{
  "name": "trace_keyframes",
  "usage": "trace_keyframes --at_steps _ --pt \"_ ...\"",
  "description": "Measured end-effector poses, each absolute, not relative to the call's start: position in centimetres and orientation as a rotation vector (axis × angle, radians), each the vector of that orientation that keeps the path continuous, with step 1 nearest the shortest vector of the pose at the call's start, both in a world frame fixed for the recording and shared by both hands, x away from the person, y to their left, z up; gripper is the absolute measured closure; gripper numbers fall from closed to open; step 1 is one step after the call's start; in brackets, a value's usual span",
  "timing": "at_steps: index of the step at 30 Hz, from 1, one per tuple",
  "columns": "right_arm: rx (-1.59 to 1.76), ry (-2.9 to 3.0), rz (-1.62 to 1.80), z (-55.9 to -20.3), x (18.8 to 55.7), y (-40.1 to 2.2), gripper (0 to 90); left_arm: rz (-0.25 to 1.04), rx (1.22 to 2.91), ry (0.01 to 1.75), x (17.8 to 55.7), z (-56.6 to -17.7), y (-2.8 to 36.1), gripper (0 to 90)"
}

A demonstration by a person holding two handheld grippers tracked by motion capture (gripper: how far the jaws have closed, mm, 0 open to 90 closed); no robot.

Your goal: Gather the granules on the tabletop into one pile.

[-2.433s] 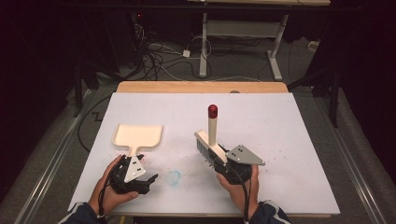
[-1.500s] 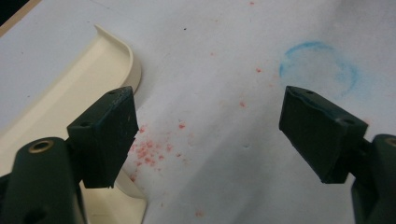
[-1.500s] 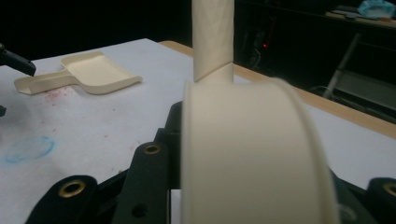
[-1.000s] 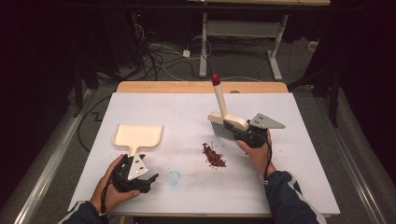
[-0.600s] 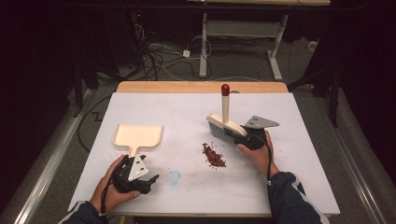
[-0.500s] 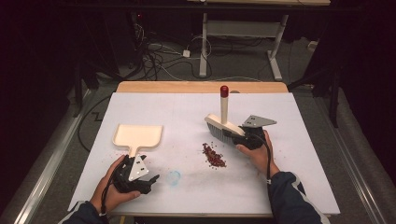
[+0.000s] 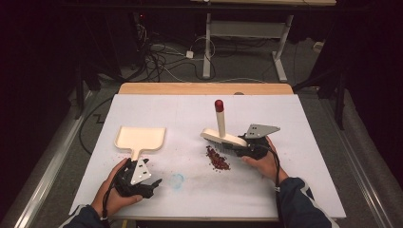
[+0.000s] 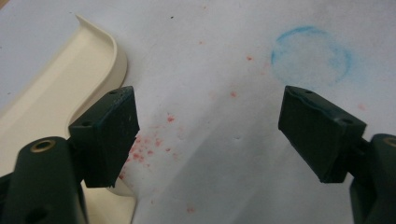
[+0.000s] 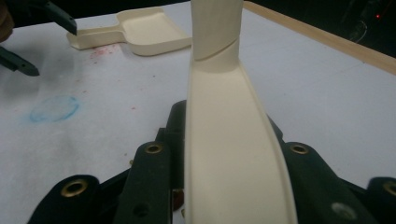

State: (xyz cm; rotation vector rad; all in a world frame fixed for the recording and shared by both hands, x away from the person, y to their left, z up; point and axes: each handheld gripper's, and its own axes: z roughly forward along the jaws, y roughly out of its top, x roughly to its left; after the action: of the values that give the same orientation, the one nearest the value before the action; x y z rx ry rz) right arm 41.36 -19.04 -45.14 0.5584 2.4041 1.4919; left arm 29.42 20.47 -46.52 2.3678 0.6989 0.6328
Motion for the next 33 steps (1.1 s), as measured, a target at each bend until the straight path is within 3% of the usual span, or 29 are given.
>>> trace_keyframes --at_steps 18,25,33 --pt "0.597 2.245 1.506 -41.7 39.5 -22.1 68.1 0.639 2.367 0.701 29.4 -46.4 20.7 19.6" --pt "0.695 2.228 1.483 -38.7 36.0 -25.5 68.0 0.655 2.348 0.708 29.4 -46.2 20.8 19.6" --pt "0.849 2.305 1.501 -38.2 31.6 -29.0 68.0 0.659 2.35 0.715 29.4 -46.1 20.9 19.6"
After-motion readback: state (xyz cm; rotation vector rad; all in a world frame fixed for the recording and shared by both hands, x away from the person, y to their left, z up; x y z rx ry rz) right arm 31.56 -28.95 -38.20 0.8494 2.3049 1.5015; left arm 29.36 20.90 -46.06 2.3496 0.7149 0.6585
